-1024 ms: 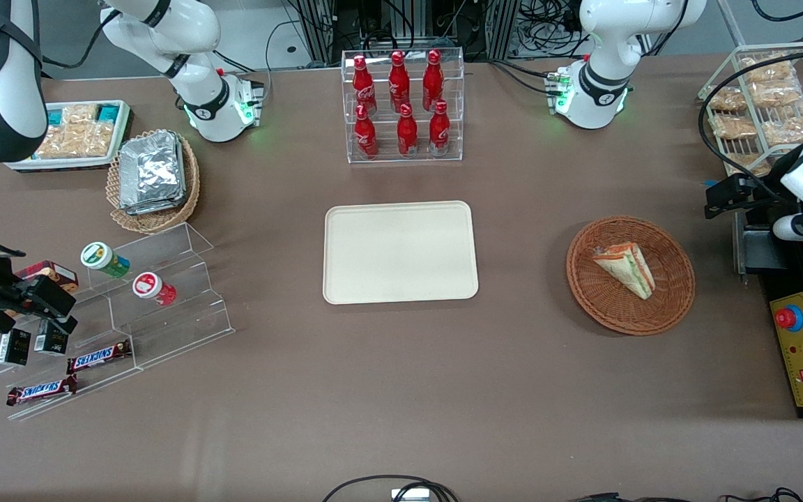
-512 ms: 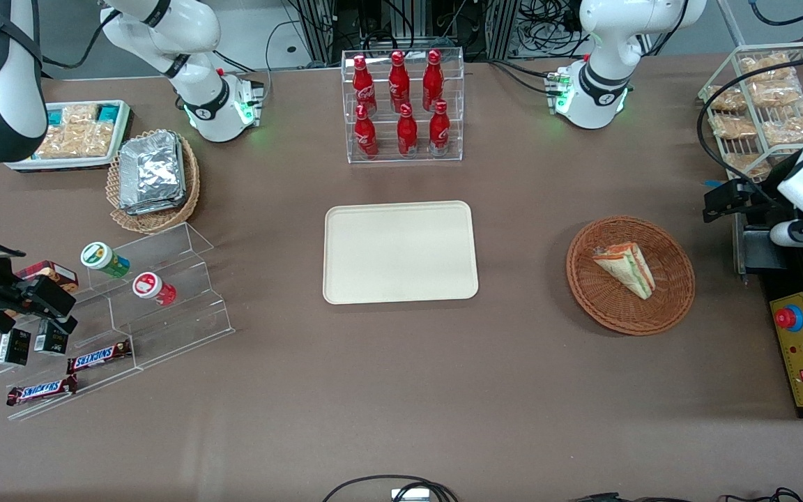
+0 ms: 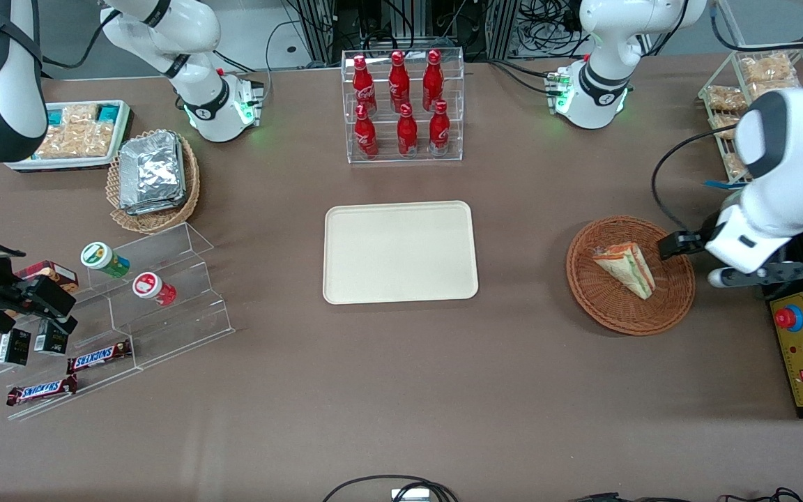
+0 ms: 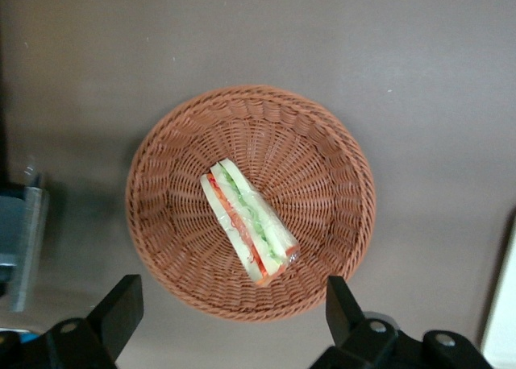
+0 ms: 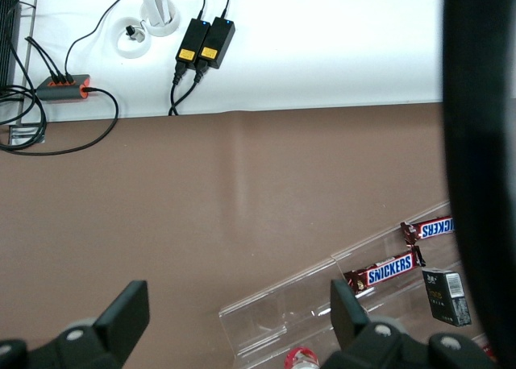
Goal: Place sandwich from basket to tray
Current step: 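Lower the open left gripper around the sandwich's upright edge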
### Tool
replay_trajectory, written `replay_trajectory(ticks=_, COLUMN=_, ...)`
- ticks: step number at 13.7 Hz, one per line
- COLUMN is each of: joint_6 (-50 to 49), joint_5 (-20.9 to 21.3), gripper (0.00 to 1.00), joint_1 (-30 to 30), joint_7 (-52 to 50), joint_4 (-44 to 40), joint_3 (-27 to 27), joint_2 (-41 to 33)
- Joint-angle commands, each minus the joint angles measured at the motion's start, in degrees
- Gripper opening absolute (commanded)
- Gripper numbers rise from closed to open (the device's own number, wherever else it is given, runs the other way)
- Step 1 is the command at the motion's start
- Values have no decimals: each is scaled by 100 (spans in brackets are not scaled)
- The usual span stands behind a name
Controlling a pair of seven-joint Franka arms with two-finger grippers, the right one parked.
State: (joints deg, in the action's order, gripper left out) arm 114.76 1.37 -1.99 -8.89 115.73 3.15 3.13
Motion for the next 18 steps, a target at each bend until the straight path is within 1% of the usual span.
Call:
replay_trajectory(ticks=1, joint_6=817, joint_5=100, gripper=100, joint_1=23, joint_7=-743, joint_4=1002, joint_3=19, joint_2=-401)
replay_trajectory(ticks=5, joint_6=1285, joint_5=100, gripper=100, joint_1=50, joint_7=-1833, joint_4=1285, joint_3=37, joint_2=-173)
replay_trajectory(ticks=9, joint_6=2013, joint_5=100, gripper=100, joint_1=50, joint_7=-2283, joint_4=1794, joint_3=37, joint_2=-50)
replay_trajectory(ticks=11, joint_6=2348, joint_5=100, gripper=100, joint_1=50, joint_7=-2336, joint_4=2005, joint_3=37, joint_2=56)
replay_trajectory(ticks=14, joint_6=2761, joint_5=100, gripper=100, joint_1=58, joint_7=-2740, joint_4=2111, joint_3=37, joint_2=345)
replay_trajectory(ticks=18, joint_6=3464, joint_5=91, gripper=100, joint_1=58, joint_7=-2793, joint_4=2401, joint_3=37, joint_2=636)
